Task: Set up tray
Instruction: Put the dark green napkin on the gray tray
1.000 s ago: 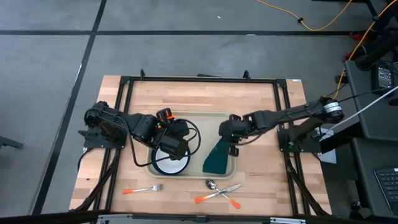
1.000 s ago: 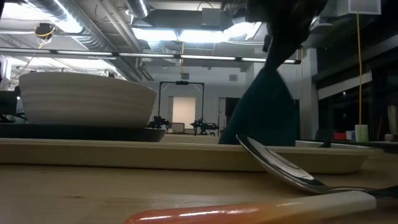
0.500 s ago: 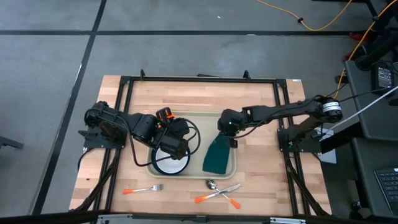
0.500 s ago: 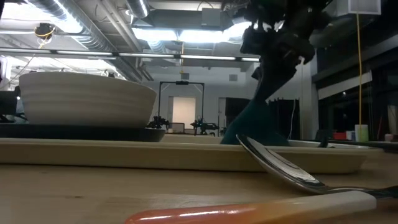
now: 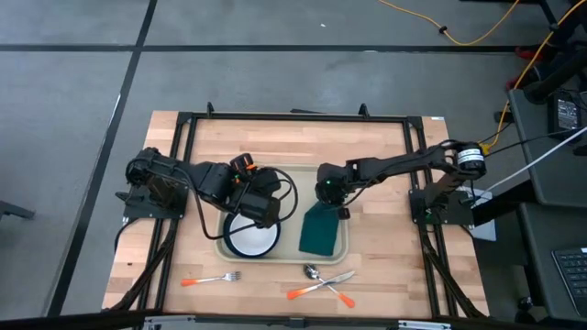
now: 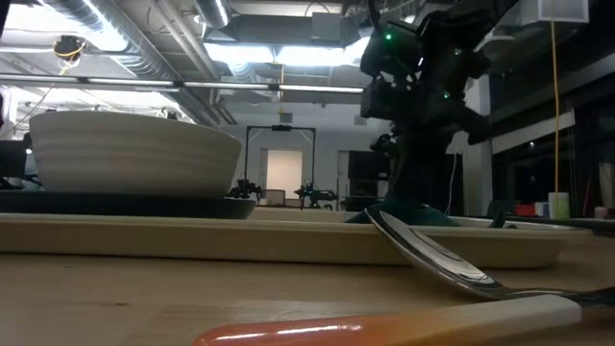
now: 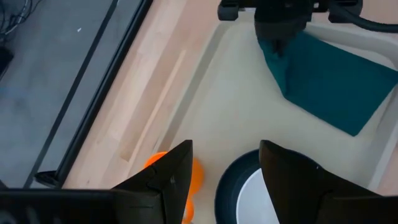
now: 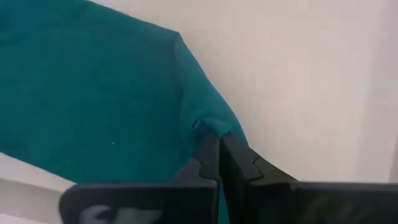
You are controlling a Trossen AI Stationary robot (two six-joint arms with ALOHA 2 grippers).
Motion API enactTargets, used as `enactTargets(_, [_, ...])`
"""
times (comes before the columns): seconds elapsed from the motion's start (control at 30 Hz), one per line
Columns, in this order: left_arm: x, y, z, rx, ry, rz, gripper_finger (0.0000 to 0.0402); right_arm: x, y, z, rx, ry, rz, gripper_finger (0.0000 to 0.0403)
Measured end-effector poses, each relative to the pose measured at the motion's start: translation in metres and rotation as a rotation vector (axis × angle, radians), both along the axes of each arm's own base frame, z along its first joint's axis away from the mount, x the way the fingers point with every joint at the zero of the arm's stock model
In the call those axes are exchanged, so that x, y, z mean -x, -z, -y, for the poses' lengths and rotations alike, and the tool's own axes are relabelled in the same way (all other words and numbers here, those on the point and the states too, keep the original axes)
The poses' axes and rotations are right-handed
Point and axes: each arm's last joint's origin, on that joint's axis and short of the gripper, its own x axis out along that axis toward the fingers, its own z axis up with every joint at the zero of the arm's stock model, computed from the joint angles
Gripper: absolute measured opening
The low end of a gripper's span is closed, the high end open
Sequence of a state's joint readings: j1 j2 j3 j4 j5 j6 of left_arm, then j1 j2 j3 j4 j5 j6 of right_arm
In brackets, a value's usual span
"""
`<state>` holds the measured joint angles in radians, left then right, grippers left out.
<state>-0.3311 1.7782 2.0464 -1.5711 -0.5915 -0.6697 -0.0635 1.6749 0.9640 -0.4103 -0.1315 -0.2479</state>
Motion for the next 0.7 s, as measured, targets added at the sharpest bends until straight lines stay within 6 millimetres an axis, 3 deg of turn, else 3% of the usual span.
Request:
enactTargets(0.27, [-0.001, 0.000, -0.002, 0.000, -0.007, 0.000, 0.0180, -0.014, -0.007, 0.006, 0.035, -0.053, 0.041, 0.0002])
enactTargets(0.7, [-0.001, 0.000, -0.002, 0.008, -0.011, 0.001, 0.0180, -0.016, -0.010, 0.031, 0.033, -0.094, 0.092, 0.0002])
